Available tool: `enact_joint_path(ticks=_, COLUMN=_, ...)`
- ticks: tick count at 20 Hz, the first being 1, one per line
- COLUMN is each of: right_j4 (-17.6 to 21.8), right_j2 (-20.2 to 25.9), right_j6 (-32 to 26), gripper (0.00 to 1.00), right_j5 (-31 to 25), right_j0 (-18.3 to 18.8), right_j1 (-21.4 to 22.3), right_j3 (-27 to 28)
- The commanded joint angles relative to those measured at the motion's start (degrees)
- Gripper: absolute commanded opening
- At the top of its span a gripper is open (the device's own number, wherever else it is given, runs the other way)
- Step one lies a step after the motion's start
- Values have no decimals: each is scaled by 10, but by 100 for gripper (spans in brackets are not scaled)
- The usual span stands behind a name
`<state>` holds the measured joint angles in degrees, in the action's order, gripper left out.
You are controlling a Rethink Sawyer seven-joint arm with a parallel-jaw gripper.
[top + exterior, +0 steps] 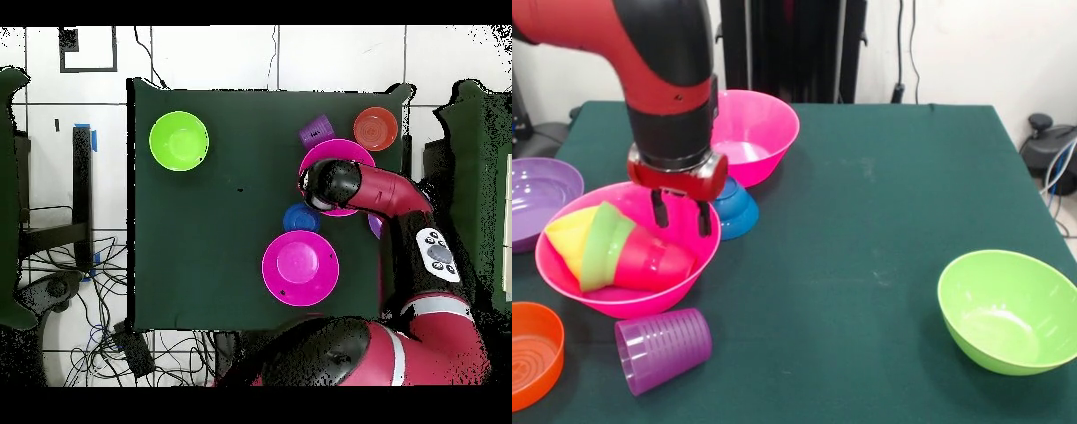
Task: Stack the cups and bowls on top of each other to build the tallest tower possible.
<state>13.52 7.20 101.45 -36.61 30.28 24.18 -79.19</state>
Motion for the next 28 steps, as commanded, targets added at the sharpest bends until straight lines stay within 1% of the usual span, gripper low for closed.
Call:
enact_joint_path(ticks=1, right_j4=29, right_j2=52, right_j6=-32, gripper=100, right_j5=31, right_j0=-1, right_j1=-46, right_j3=42)
enact_joint_path(ticks=2, right_j4=28, right_j2=51, right_j6=-32, gripper=0, right_j5=29, right_j0=-1, right_j1=-46, right_j3=40)
enact_joint_path(ticks=10, right_j4=22, right_j2=45, right_j6=-17, gripper=0, right_j5=23, right_j0=-8, right_j1=-43, right_j3=36)
enact_joint_path(ticks=14, right_j4=17, right_j2=38, right_j6=-5, gripper=0, right_j5=16, right_j0=-12, right_j1=-34, right_j3=35)
enact_joint_path(ticks=15, right_j4=20, right_j2=33, right_j6=-11, gripper=100, right_j5=-2, right_j0=-17, right_j1=-32, right_j3=41)
enact_joint_path(ticks=18, right_j4=22, right_j2=27, right_j6=-22, gripper=100, right_j5=-39, right_j0=-23, right_j1=-31, right_j3=48)
enact_joint_path(ticks=21, right_j4=23, right_j2=19, right_j6=-16, gripper=100, right_j5=-39, right_j0=-26, right_j1=-29, right_j3=52)
enact_joint_path(ticks=24, right_j4=24, right_j2=13, right_j6=-9, gripper=100, right_j5=-33, right_j0=-29, right_j1=-19, right_j3=49)
enact_joint_path(ticks=26, right_j4=15, right_j2=7, right_j6=-1, gripper=100, right_j5=-56, right_j0=-35, right_j1=-4, right_j3=49)
enact_joint_path(ticks=27, right_j4=8, right_j2=4, right_j6=-1, gripper=100, right_j5=-84, right_j0=-39, right_j1=10, right_j3=47)
enact_joint_path(ticks=28, right_j4=4, right_j2=2, right_j6=2, gripper=100, right_j5=-98, right_j0=-43, right_j1=18, right_j3=47)
